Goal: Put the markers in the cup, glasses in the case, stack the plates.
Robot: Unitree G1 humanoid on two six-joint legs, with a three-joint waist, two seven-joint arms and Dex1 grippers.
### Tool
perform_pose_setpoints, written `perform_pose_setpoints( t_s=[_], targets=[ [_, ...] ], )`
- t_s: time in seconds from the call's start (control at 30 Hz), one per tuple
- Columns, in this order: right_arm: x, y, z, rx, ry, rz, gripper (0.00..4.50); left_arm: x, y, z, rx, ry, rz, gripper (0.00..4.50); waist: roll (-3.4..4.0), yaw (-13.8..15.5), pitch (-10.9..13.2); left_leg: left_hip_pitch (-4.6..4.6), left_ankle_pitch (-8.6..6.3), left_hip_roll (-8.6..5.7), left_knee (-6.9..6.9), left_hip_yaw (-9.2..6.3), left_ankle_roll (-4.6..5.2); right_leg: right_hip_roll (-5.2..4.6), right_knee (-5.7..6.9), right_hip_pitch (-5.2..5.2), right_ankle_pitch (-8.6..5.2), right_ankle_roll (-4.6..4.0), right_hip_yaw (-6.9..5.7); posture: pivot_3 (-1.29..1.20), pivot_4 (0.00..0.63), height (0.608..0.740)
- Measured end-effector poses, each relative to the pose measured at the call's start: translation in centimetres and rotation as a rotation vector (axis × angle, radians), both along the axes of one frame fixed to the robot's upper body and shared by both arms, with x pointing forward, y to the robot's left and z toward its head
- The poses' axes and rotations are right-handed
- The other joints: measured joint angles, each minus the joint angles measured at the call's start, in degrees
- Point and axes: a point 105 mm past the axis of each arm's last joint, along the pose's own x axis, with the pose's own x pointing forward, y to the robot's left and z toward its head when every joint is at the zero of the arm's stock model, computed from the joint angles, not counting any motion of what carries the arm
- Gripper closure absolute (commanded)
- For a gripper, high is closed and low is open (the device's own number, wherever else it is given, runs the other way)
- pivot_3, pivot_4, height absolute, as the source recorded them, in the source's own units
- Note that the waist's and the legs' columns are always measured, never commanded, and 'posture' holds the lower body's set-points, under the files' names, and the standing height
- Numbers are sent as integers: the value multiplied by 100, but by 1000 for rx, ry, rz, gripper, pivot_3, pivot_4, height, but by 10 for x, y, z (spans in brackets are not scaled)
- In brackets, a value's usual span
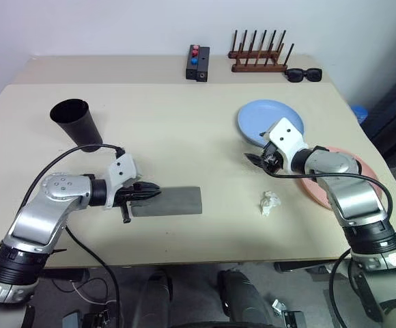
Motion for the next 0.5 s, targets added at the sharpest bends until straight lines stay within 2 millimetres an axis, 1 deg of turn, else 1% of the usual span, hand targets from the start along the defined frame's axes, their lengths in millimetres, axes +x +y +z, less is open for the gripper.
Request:
perform_pose_setpoints(
  t_s=[0.1, 0.13, 0.2, 0.3, 0.33, 0.37, 0.43, 0.47, 0.5],
  targets=[
    [8, -2, -11, -76, -2, 5, 982, 5, 6, 17, -123, -63, 71, 4147, 0, 0, 0, 0, 0, 0, 4, 0, 0, 0, 2, 2, 1, 1, 0, 0, 150, 740],
    [12, -3, -14, -102, -8, 8, 982, 5, 11, 25, -164, -87, 94, 4147, 0, -11, 0, 1, 0, 0, 6, 0, 0, 1, 3, 2, 1, 1, 0, 0, 150, 740],
    [19, -8, -17, -141, -22, -6, 982, 4, 21, 36, -192, -131, 128, 4147, 1, -20, 0, 5, 0, 0, 4, 1, 0, 1, 4, 3, 2, 1, 1, 0, 150, 740],
    [33, -16, -23, -204, -52, -51, 982, -6, 32, 35, -210, -154, 161, 4147, 1, -35, 0, 7, 0, 0, -3, 2, 0, 1, 3, 2, 1, 1, 1, 0, 150, 740],
    [37, -17, -25, -216, -60, -63, 1490, -10, 33, 33, -215, -149, 163, 4186, 1, -33, 0, 7, 0, 0, -3, 2, 0, 1, 3, 2, 1, 1, 1, 0, 150, 740],
    [39, -17, -26, -224, -70, -65, 1730, -13, 33, 32, -222, -146, 158, 4186, 1, -25, 0, 7, 0, 0, -3, 2, 0, 1, 3, 3, 1, 1, 1, 0, 150, 740],
    [43, -18, -30, -250, -79, -71, 2754, -20, 31, 34, -238, -154, 146, 4186, 1, -1, 0, 7, 1, 0, 1, 2, -1, 0, 3, 8, 1, 1, 1, 0, 150, 740],
    [44, -19, -32, -261, -83, -75, 3167, -24, 30, 35, -246, -157, 142, 4186, 1, 3, 0, 7, 1, 0, 3, 1, -1, 0, 1, 10, 1, 1, 1, 0, 150, 740],
    [45, -21, -35, -271, -85, -84, 3719, -28, 28, 35, -255, -157, 134, 4186, 2, 5, 0, 8, 0, -2, 5, 2, -1, -3, 0, 12, 1, 0, 1, 0, 150, 740]
  ],
)
